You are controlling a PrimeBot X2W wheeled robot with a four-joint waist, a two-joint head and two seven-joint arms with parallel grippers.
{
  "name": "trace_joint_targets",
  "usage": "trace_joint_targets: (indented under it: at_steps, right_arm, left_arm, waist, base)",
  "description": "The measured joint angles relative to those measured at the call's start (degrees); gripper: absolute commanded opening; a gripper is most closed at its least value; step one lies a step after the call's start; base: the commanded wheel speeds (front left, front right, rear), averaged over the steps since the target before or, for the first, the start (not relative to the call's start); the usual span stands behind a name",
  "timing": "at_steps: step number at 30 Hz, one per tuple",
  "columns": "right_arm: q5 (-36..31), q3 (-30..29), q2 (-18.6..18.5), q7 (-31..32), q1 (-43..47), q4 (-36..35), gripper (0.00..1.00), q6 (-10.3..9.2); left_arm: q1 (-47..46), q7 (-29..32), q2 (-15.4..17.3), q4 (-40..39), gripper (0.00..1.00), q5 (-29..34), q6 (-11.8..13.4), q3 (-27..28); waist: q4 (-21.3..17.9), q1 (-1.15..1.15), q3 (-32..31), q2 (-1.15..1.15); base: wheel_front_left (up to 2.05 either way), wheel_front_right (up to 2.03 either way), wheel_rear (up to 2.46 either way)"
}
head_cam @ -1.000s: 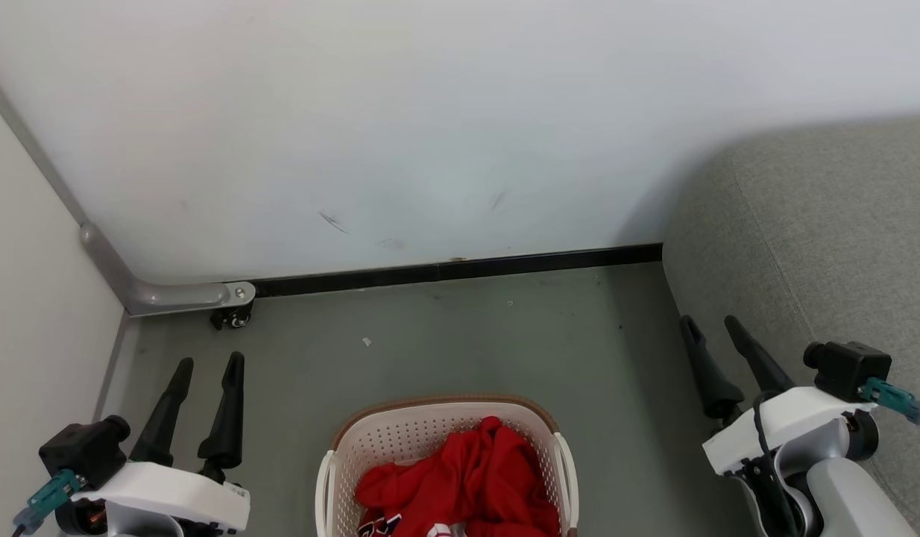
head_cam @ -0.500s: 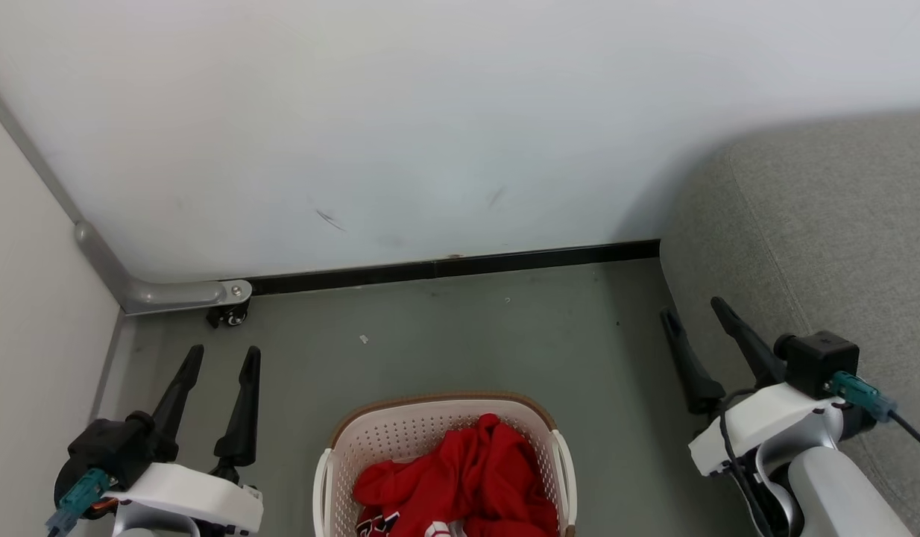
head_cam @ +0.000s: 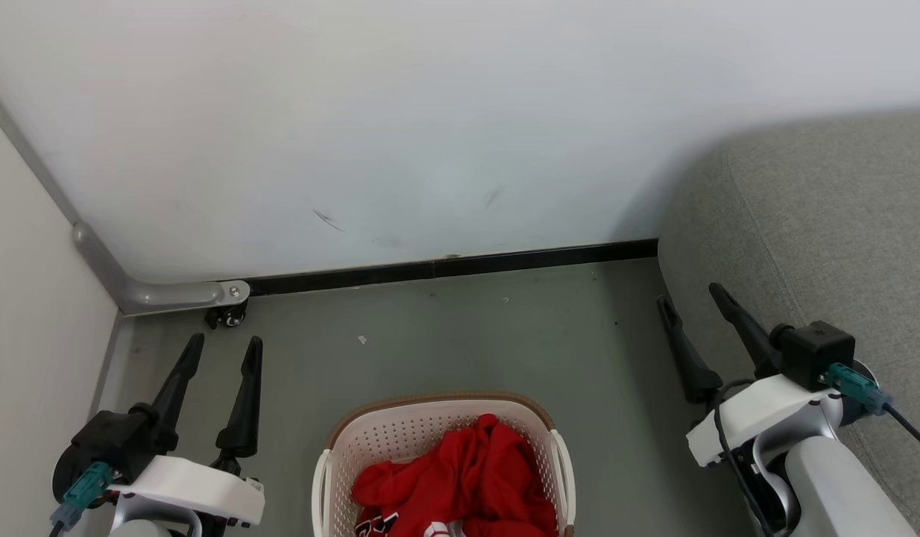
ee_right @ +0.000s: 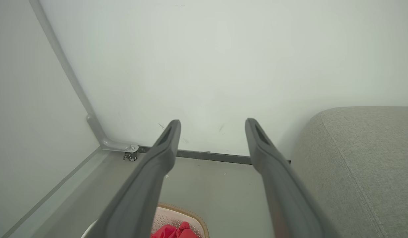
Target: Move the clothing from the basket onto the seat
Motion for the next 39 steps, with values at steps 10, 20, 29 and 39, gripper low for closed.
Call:
trace_joint_targets:
  at_steps: [10, 20, 29, 39]
  right_arm:
    - [-0.55, -0.01, 0.12, 0.0, 0.02, -0.12, 1.0, 0.0]
    - [-0.55, -0.24, 0.34, 0.0, 0.01, -0.75, 1.0, 0.0]
    - [-0.54, -1.09, 0.42, -0.07, -0.37, -1.74, 1.0, 0.0]
    - [-0.54, -1.41, 0.44, -0.08, -3.58, -3.36, 1.0, 0.0]
  left_arm:
    - [0.01, 0.0, -0.25, 0.24, 1.0, 0.79, 0.0, 0.11]
    - [0.15, 0.0, -0.23, 1.96, 1.0, 0.96, 0.0, -2.29]
    - [0.17, 0.0, -0.11, 3.19, 1.0, 1.2, 0.0, -5.5]
    - [-0.3, 0.0, 0.52, 4.25, 1.0, 1.96, 0.0, -9.23]
  waist:
    - [0.11, 0.0, -0.25, 0.0]
    - [0.09, 0.0, 0.38, 0.0]
    - [-0.19, -0.01, 2.01, 0.0]
    - [-0.85, -0.01, 4.95, 0.0]
  base:
    - [0.0, 0.0, 0.0]
    - [0.0, 0.0, 0.0]
    - [0.0, 0.0, 0.0]
    - [0.0, 0.0, 0.0]
